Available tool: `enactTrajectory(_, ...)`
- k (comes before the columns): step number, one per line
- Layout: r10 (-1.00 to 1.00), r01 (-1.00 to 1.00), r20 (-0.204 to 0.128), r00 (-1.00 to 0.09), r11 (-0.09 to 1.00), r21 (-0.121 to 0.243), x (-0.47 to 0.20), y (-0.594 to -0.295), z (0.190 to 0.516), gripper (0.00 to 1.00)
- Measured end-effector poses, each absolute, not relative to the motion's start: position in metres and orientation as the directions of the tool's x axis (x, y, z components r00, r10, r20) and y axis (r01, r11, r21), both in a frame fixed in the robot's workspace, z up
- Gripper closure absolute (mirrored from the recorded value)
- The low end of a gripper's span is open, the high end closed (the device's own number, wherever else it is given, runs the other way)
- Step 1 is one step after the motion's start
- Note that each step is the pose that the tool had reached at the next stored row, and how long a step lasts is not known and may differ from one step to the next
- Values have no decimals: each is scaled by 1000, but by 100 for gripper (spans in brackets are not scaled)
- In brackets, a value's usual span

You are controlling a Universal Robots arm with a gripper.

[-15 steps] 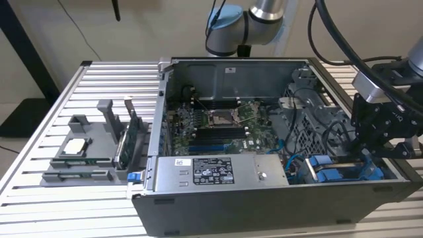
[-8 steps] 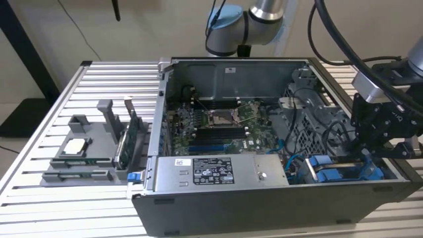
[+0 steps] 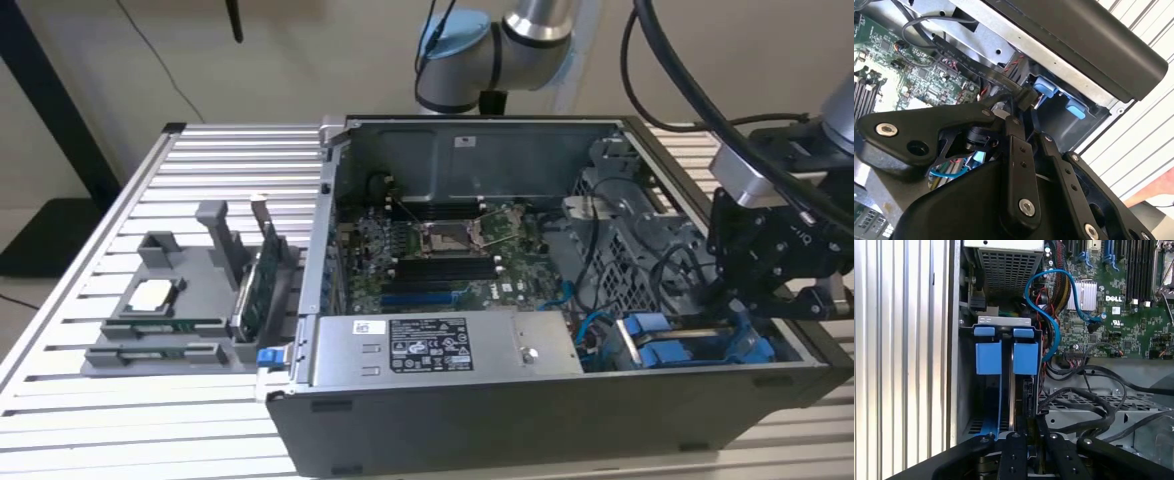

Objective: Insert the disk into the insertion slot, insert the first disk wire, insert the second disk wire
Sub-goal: 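Insert the first disk wire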

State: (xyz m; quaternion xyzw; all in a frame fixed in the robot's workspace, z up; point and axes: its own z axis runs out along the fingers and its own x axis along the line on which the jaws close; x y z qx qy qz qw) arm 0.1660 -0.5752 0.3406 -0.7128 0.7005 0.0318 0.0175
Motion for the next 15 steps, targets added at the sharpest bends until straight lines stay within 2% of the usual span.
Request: enactTrajectory(15, -998, -1000, -62, 17, -18, 19, 166, -573, 334, 81)
